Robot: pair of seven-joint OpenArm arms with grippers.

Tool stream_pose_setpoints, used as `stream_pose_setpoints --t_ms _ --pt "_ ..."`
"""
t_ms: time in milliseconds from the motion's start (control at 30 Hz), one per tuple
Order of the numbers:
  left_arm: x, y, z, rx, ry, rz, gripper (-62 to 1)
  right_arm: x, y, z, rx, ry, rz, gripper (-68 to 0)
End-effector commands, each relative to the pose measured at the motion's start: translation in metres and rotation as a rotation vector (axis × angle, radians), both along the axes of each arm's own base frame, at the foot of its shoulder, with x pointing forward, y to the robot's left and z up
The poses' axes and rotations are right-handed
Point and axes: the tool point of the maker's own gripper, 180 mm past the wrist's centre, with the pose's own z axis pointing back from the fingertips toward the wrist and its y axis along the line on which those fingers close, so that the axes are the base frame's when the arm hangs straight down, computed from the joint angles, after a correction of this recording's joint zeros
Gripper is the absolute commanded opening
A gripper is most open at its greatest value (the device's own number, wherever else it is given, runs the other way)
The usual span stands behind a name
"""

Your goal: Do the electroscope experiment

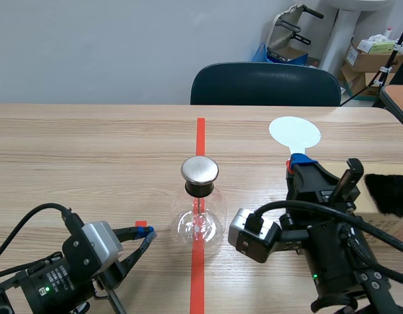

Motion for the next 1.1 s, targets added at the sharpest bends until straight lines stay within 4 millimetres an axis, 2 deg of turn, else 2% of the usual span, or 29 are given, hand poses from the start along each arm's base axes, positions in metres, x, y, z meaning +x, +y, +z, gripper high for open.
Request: stream_pose_setpoints --t_ms 0,1067 --pt "0.0026 -0.0034 0.007 -0.024 -0.02 -0.002 -56.9 0.0046 -0.0001 0.0123 0.004 -0.045 0.002 -65.6" --pt "0.003 -0.0027 0.0051 -0.016 -0.013 0.002 -56.9 0.0047 -0.0002 0.0123 0.004 -0.044 0.002 -65.6"
